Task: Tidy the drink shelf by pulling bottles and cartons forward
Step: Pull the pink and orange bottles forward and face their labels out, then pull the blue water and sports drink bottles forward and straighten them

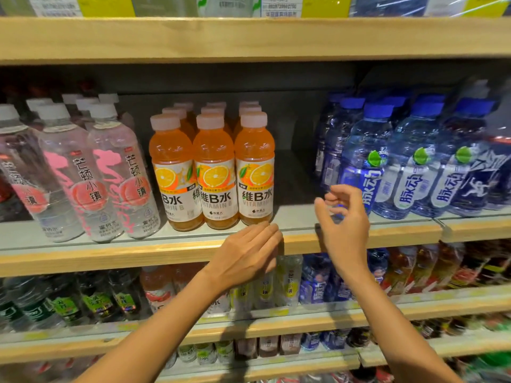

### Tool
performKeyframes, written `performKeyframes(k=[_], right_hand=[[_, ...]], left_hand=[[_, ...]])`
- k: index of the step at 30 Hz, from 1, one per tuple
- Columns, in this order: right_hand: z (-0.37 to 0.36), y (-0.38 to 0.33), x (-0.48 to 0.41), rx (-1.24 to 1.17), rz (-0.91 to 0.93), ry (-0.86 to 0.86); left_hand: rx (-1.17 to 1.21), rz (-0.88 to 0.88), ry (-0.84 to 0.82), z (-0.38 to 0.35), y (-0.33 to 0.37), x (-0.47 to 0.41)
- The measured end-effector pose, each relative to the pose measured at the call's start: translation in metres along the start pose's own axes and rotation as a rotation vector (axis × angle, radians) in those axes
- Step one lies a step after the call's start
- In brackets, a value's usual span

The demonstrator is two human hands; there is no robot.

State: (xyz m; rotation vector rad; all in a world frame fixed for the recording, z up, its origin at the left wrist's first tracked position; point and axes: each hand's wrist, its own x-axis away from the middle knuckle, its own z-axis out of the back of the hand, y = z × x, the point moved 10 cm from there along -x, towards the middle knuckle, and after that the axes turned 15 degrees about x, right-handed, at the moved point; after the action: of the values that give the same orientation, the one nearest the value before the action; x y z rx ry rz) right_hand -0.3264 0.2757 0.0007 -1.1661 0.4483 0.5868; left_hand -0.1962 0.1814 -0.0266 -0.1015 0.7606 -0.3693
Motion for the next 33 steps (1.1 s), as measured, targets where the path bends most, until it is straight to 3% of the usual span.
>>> performKeyframes(k=[4, 10, 18, 33], right_hand=[[0.043, 0.03, -0.012, 0.19, -0.055, 0.137], [0.025, 0.058, -0.029, 0.256, -0.145, -0.019], [0.018, 0.06, -0.041, 0.377, -0.126, -0.001], [-0.013, 0.066, -0.063, 0.106, -0.096, -0.172]], left_hand=[[0.079, 0.083, -0.045, -0.022, 0.009, -0.047], [0.047, 0.181, -0.206, -0.056, 0.005, -0.068], [0.04, 0.182, -0.211, -0.062, 0.004, -0.065], [0.052, 0.26, -0.241, -0.061, 0.001, -0.064]])
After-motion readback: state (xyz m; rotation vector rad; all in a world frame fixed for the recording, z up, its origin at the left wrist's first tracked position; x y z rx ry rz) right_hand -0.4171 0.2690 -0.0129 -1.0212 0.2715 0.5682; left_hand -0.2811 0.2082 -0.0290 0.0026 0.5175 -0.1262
